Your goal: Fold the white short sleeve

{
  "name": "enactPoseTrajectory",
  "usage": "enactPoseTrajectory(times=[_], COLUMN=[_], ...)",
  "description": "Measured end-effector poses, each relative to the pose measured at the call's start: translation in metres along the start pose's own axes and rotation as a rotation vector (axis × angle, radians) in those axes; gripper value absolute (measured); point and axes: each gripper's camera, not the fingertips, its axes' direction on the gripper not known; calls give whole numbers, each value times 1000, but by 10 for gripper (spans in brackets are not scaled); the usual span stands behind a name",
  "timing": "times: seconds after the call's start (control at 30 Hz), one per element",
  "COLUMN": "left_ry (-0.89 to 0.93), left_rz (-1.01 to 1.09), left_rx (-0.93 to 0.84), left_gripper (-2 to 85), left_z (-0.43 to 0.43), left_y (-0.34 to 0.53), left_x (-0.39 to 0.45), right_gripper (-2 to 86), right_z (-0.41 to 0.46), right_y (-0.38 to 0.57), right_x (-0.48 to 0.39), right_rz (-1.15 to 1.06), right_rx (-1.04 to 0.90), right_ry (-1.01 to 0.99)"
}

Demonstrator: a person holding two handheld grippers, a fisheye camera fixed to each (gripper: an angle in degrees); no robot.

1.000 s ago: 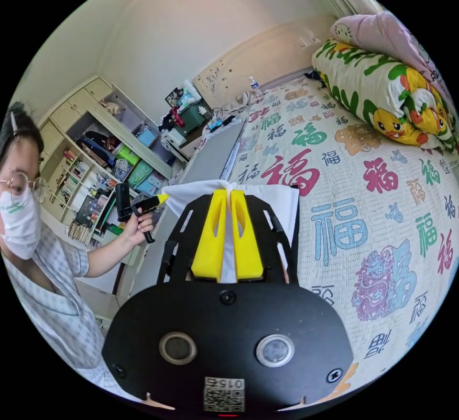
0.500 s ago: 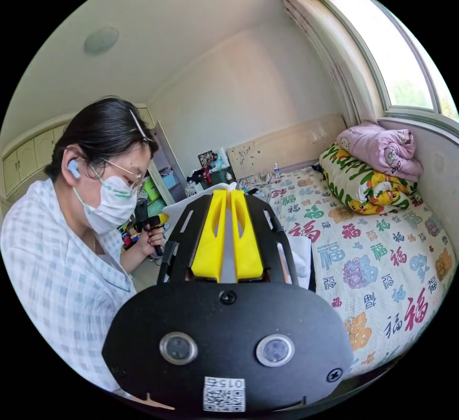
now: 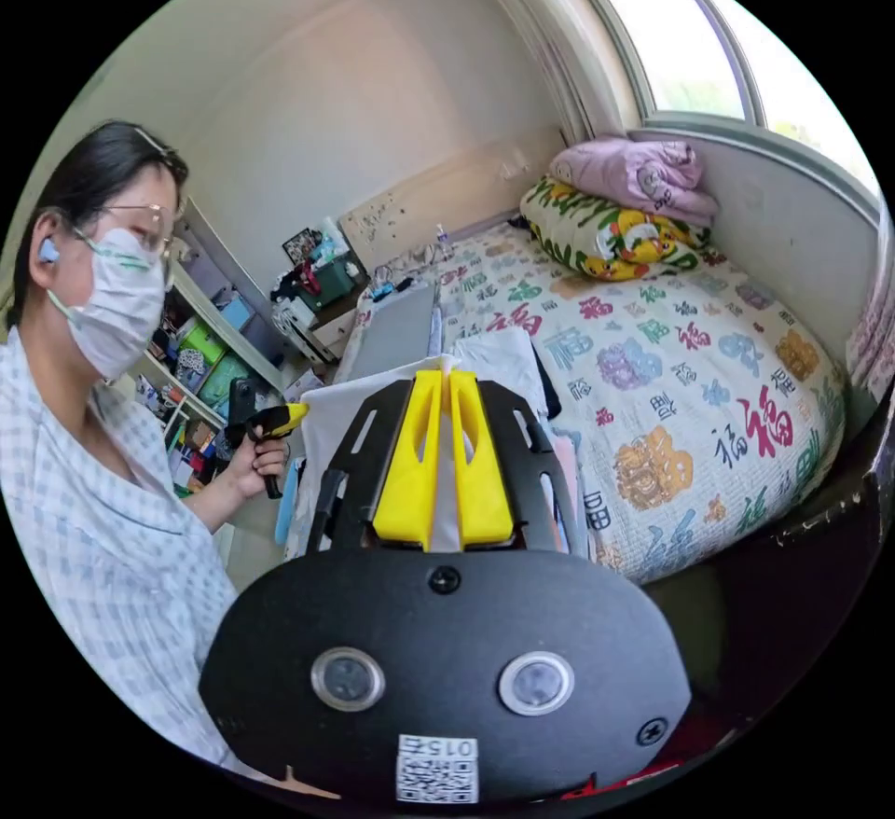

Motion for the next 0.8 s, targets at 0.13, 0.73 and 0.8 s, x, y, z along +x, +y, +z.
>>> enactPoseTrajectory(times=[0.13, 0.73, 0.8], left_ry=[-198, -620, -681], left_rz=[-81, -355, -353], left_rx=[-69, 206, 188], left_gripper=[-1, 48, 57], left_z=[58, 63, 82], left_y=[7, -95, -111], left_x=[-84, -223, -248], right_gripper=[5, 41, 67], right_z=[144, 464, 577], right_y=[-5, -276, -299], right_x=[95, 97, 44], right_rz=[67, -208, -237], right_rx=[-206, -363, -429], right_ry=[69, -244, -268])
